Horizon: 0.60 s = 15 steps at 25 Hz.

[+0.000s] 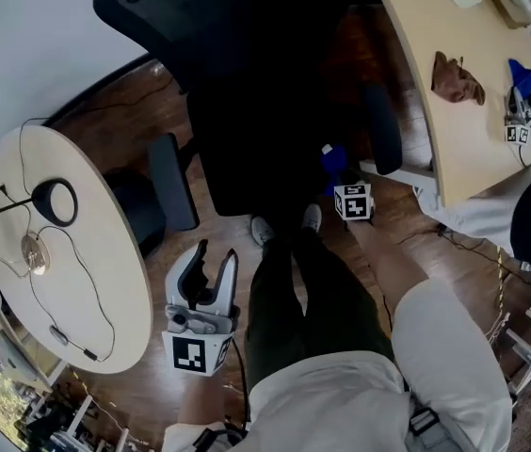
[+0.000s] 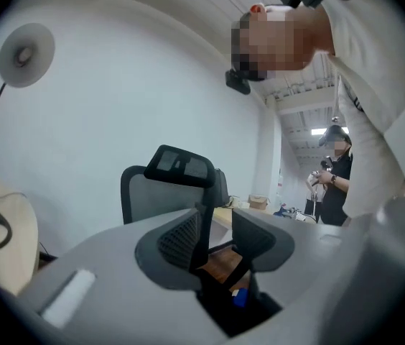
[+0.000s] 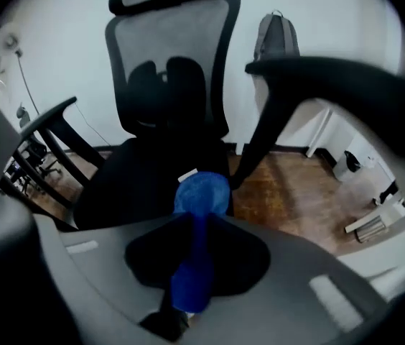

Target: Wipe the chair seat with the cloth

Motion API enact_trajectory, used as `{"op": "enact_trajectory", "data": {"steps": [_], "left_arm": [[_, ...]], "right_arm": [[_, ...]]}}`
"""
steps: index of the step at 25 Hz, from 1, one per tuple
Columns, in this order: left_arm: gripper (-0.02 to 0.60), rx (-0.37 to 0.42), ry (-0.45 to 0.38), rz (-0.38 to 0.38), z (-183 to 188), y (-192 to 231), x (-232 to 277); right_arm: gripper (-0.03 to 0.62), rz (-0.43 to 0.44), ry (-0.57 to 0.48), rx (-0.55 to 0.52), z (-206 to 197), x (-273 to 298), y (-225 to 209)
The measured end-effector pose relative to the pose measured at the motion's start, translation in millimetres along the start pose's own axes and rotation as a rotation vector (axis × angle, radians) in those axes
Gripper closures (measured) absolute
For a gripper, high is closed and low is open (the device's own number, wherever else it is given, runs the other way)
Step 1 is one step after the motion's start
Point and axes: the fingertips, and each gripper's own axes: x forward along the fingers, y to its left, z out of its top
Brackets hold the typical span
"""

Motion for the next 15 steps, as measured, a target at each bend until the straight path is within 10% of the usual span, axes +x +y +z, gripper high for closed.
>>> {"op": "enact_trajectory", "data": {"steps": [6, 11, 15], "left_arm": [[0.345, 0.238, -0.106, -0.107, 263.4, -7.8, 78.9], [0.345, 0.34, -0.108, -0.106, 358.2, -62.7, 21.9], [0.348, 0.332, -0.229, -0.122, 405.1, -93.2, -16.6]], "right_arm": [[0.529, 0.217, -0.675, 0.112, 340.3, -306.4, 124.9], [0.528, 0.332, -1.086, -0.016, 407.0, -660.8, 196.8], [0.53, 0.359, -1.368, -0.138, 393.3, -823.9, 223.6]]}}
